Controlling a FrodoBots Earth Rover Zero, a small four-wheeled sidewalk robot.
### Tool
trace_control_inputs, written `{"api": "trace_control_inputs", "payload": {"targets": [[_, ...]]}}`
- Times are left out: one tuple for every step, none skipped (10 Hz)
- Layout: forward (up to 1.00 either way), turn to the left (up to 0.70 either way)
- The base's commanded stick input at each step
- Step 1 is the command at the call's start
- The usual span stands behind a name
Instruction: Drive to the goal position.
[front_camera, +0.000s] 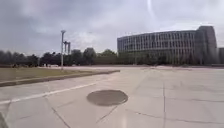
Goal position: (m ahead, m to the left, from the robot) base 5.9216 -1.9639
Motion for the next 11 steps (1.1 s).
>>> {"api": "trace_control_inputs", "payload": {"targets": [[1.00,-0.04],[1.00,0.00],[1.00,0.00],[1.00,0.00],[1.00,0.00],[1.00,0.00],[1.00,0.00],[1.00,-0.01],[1.00,-0.07],[1.00,-0.16],[1.00,-0.40]]}}
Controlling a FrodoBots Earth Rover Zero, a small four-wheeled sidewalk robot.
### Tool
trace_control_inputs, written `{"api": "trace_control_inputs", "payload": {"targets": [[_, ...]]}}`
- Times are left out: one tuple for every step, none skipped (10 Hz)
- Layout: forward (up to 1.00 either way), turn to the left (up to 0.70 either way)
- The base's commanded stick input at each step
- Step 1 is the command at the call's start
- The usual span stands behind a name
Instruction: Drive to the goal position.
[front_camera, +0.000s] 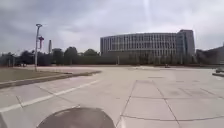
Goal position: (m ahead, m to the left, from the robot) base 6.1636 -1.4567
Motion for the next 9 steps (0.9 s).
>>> {"api": "trace_control_inputs", "payload": {"targets": [[1.00,-0.28],[1.00,0.00],[1.00,0.00],[1.00,0.00],[1.00,0.00],[1.00,0.00],[1.00,0.00],[1.00,0.00],[1.00,-0.08]]}}
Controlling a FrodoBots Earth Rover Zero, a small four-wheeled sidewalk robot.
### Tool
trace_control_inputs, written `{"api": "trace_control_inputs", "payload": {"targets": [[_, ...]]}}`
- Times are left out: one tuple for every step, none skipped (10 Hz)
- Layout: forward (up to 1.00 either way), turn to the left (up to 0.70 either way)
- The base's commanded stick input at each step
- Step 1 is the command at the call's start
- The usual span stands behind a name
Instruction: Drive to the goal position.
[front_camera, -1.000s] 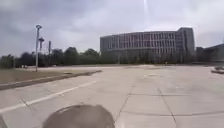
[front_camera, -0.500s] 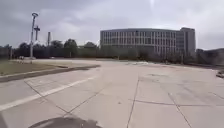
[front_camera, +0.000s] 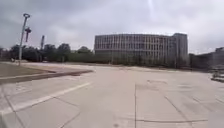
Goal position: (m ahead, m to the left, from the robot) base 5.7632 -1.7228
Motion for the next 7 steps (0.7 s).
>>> {"api": "trace_control_inputs", "payload": {"targets": [[1.00,-0.37],[1.00,-0.40],[1.00,-0.40],[1.00,-0.40],[1.00,-0.40],[1.00,-0.12],[1.00,-0.02]]}}
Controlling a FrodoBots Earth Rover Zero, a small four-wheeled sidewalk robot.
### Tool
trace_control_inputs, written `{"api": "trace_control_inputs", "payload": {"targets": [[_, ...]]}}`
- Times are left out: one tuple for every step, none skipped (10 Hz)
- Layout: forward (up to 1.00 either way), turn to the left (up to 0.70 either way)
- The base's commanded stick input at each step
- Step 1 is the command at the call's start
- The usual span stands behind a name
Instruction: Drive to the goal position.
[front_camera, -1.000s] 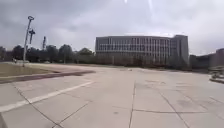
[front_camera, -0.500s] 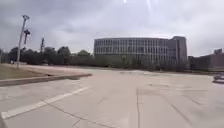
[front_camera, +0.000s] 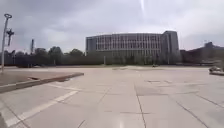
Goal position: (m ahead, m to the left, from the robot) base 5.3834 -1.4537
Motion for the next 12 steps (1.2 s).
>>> {"api": "trace_control_inputs", "payload": {"targets": [[1.00,0.00],[1.00,0.00],[1.00,0.00],[1.00,0.00],[1.00,0.00],[1.00,0.00],[1.00,0.00],[1.00,0.00],[1.00,0.00],[1.00,0.00],[1.00,0.00],[1.00,0.00]]}}
